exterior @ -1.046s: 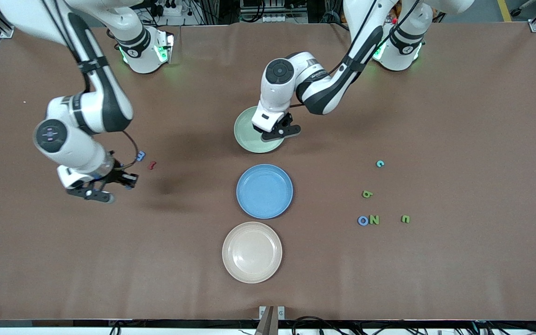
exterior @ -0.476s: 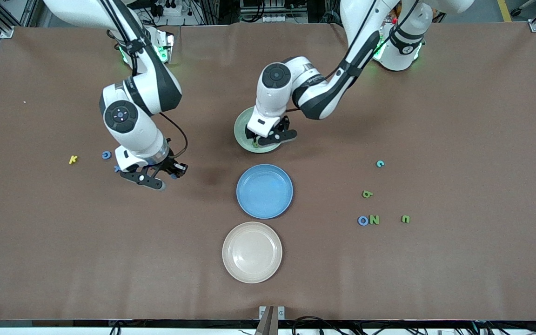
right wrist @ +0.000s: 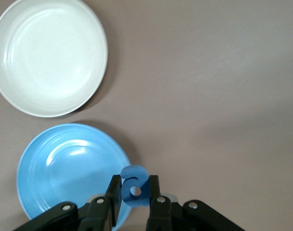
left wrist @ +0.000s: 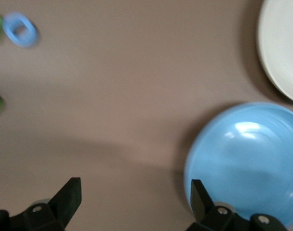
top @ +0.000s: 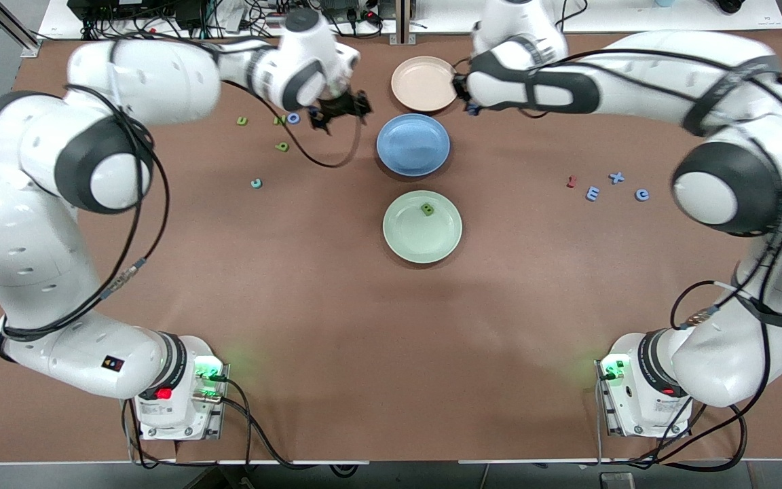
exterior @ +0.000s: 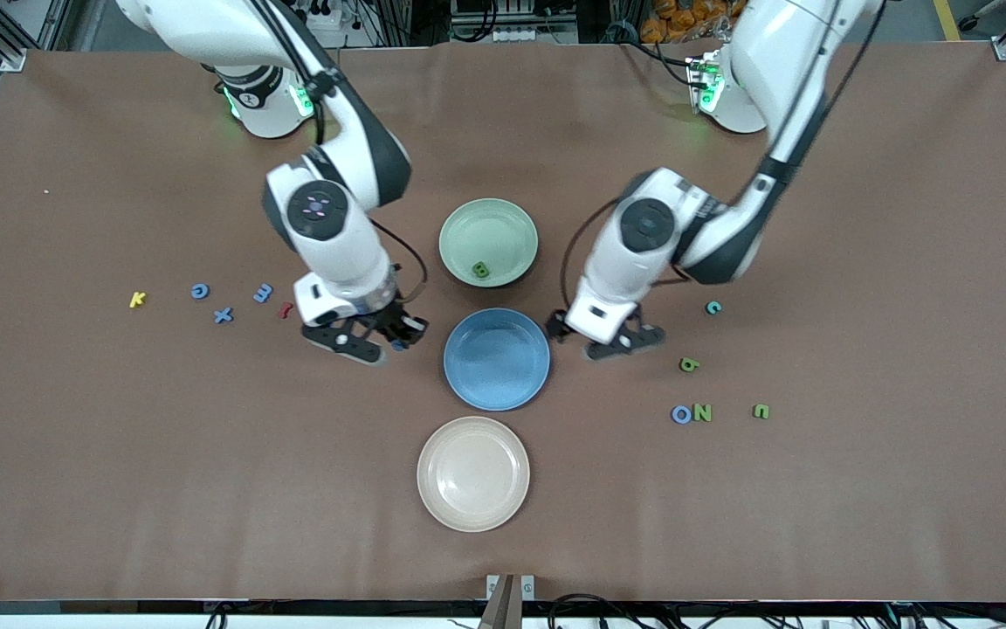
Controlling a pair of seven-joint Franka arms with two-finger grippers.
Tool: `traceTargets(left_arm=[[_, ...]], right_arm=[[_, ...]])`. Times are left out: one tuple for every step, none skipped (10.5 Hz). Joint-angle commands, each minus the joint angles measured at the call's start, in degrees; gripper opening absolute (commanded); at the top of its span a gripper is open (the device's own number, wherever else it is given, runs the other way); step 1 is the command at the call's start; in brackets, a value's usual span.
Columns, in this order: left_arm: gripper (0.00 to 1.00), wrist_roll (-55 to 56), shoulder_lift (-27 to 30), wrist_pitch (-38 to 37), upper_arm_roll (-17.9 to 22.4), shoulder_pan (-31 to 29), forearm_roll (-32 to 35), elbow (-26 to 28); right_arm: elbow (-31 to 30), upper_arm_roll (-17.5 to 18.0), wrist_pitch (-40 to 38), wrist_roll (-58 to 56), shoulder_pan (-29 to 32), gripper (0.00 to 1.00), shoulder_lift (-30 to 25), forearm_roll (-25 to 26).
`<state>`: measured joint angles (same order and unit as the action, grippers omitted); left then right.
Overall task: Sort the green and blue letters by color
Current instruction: 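Open the right gripper over the blue plate while the left gripper withdraws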
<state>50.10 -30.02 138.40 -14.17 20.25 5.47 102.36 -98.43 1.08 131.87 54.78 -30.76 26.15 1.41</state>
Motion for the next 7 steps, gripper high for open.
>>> traceTargets(left_arm=[[1.0,-14.1,0.1,-0.9,-0.8,-7.6,1.2,-0.1],[1.0,-18.8,-1.2,-0.9,-0.8,-9.9,1.2,-1.6],[1.0,-22.9,-2.2,-0.9,-0.7,-11.6,1.2,-2.5],[1.0,-27.7,-3.3,-0.8,-0.6,-14.1,2.1,-3.4],[1.0,-31.2,-4.6,-0.8,-0.7,-16.5,2.8,-4.4],[1.0,-32.3,-5.2,-0.8,-0.6,-17.4,2.9,-4.2],[1.0,-32.3,-5.8,-0.8,-0.6,-17.4,3.0,-2.8]], right_arm=[[11.0,-0.3,-0.3,6.1,-4.8,0.0,10.6,0.1],[12.3,-0.2,0.0,7.2,-6.1,0.0,12.6,0.3],[13.3,-0.3,0.8,8.0,-7.7,0.01,13.8,0.3],[13.4,-0.3,2.6,9.4,-9.0,0.01,14.4,0.4],[13.4,-0.3,3.7,10.2,-9.9,0.05,14.6,0.4],[13.4,-0.3,3.9,10.5,-10.3,0.23,14.7,0.4],[13.4,-0.3,4.4,11.6,-10.6,0.98,14.6,0.4]])
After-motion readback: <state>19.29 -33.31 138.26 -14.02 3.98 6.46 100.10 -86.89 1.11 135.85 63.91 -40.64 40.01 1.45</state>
